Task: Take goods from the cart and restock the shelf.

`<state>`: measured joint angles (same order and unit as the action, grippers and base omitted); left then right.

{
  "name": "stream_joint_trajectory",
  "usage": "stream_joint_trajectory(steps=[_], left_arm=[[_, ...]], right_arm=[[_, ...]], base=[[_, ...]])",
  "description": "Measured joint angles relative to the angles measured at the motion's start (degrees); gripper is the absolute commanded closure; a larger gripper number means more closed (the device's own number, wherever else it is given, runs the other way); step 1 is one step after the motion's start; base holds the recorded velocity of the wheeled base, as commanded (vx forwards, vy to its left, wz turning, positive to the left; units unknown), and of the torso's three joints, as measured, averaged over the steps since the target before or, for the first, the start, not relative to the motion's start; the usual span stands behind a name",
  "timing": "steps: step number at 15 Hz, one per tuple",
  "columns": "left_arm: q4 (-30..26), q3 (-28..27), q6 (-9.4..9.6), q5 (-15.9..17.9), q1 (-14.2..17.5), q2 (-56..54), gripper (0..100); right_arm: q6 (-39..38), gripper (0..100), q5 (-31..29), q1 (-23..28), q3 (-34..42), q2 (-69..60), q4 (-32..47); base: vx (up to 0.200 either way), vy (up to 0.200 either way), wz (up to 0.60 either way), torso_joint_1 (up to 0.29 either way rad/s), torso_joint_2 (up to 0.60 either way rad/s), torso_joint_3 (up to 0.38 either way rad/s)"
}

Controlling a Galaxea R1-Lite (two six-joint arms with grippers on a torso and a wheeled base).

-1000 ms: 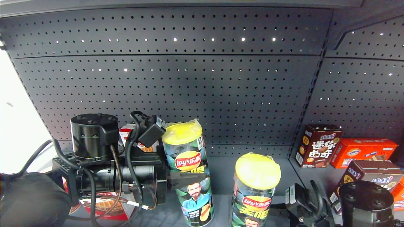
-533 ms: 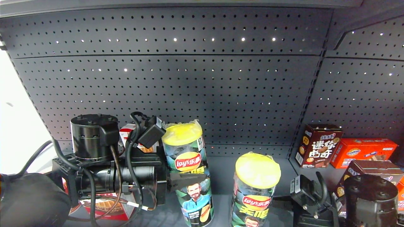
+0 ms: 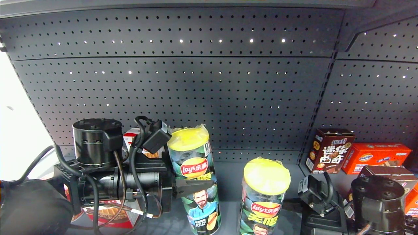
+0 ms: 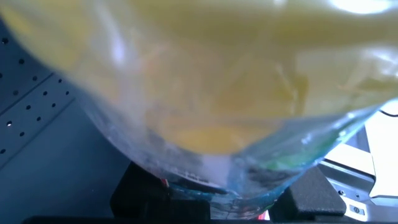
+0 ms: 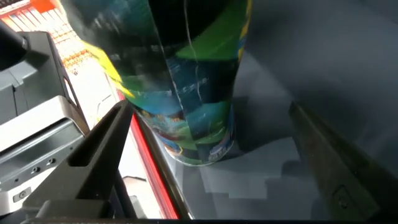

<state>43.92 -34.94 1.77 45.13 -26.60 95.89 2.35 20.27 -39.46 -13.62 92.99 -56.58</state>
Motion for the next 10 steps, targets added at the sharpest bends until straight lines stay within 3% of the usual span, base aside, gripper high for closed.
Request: stream_joint_trajectory(steps=[10], left_arm=[[0.0,0.0,0.09,0.0,-0.02,0.02,100]], right_arm=[[0.13,0,0.02,1.38,0.65,-0.02,0.13]], base=[[0.0,0.0,0.0,0.0,0.0,0.0]])
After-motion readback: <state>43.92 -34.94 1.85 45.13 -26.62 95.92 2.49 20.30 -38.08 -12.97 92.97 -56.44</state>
